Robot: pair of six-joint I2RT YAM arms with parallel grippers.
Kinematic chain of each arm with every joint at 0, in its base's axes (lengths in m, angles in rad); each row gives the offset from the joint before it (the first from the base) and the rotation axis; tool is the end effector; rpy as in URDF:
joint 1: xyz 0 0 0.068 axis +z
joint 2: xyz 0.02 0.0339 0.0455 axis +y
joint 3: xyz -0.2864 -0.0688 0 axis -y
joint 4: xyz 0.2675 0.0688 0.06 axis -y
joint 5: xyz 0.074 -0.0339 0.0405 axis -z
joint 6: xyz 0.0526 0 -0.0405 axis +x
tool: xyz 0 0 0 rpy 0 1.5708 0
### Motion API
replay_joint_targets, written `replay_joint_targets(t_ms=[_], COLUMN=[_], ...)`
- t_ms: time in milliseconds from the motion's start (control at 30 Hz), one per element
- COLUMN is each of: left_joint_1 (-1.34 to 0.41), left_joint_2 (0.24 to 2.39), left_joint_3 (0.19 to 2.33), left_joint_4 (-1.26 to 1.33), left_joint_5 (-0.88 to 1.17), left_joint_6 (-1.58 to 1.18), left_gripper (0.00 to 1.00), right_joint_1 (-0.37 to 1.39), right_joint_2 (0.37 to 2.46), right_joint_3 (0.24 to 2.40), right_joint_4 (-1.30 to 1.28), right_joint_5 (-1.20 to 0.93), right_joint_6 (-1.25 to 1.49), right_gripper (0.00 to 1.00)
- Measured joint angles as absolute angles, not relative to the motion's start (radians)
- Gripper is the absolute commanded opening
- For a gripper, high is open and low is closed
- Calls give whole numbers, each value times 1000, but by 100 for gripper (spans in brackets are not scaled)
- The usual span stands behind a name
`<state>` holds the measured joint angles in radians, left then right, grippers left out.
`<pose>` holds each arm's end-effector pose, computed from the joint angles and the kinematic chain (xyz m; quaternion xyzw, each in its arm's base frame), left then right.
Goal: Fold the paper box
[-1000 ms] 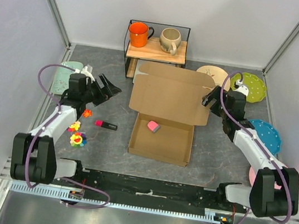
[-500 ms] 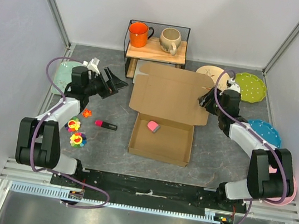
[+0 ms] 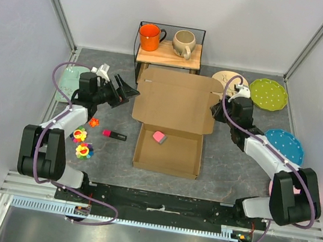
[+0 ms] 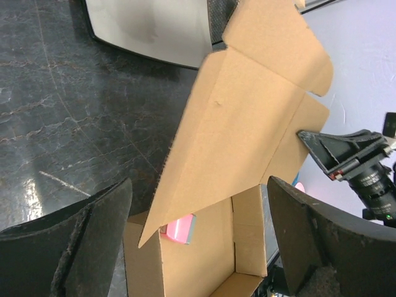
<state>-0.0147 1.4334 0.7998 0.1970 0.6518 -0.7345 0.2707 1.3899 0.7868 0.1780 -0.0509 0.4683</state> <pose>0.3363 -0.0369 0.2382 -0.1204 0.8084 -0.4375 0.3748 0.3251 0.0930 0.2407 0.0691 0.8374 0.2156 0.4976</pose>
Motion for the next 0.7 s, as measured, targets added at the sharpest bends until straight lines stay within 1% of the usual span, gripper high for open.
replay_joint_targets(t_ms=[233,400,600,700], left_joint_1=[-15,-25,-77,-104], left_joint_2=[1433,1435,1488,1510], left_joint_3=[808,821,865,875], left_joint_4=[131,102,102,101], left_joint_5=[592,551,541,527], left_joint_6=[-676,-628,-584,-567], left_gripper=[97,97,91,83], right_joint_1=[317,327,340,348], right_joint_2=[1315,1307,1307,1306], right_joint_3=[787,787,787,787], right_joint_4=[155,144,140,139], right_joint_5=[-33,-26,-25,-25], right_joint_6=[423,410,401,395], right_gripper=[19,19,19,19])
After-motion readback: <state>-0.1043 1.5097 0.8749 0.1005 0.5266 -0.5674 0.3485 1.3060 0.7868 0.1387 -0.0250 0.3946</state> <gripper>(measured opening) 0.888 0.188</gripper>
